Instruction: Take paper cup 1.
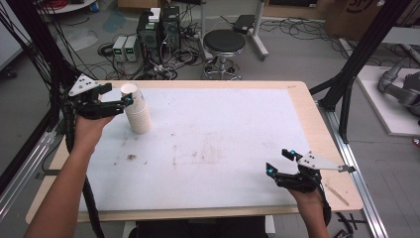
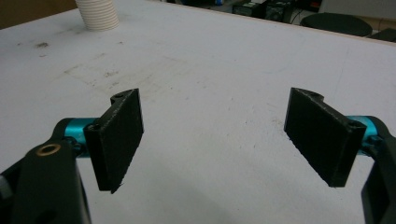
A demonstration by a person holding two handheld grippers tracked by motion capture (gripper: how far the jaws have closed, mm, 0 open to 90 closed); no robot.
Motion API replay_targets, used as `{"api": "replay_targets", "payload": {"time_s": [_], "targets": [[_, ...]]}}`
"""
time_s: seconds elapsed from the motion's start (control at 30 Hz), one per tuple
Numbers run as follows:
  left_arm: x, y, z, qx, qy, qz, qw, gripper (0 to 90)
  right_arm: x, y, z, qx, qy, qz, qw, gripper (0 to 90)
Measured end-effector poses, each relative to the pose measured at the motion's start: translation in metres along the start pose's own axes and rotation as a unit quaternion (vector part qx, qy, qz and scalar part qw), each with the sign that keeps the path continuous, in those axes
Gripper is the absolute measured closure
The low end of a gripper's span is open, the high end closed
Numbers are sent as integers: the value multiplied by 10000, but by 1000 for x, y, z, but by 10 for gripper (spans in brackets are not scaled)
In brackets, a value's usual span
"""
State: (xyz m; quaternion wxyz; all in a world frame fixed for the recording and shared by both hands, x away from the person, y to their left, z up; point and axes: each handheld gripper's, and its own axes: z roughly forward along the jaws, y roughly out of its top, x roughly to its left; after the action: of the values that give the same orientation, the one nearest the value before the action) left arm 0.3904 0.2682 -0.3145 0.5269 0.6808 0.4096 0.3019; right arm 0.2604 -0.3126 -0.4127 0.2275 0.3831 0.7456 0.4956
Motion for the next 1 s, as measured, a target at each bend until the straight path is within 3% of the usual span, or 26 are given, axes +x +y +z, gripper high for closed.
{"api": "replay_targets", "payload": {"time_s": [0.53,0.73,0.87,1.0], "targets": [[14,-7,37,374,58,-185,9991,160,-2,-2,-1,11,-5,0,10000,203],[15,-10,44,445,-67,-163,9989,218,-3,-3,-2,42,-11,30,10000,202],[15,-11,46,402,-185,-91,9990,332,-4,-4,-3,50,-32,37,10000,203],[14,-11,47,374,-189,-56,9991,335,-5,-5,-3,53,-29,43,10000,203]]}}
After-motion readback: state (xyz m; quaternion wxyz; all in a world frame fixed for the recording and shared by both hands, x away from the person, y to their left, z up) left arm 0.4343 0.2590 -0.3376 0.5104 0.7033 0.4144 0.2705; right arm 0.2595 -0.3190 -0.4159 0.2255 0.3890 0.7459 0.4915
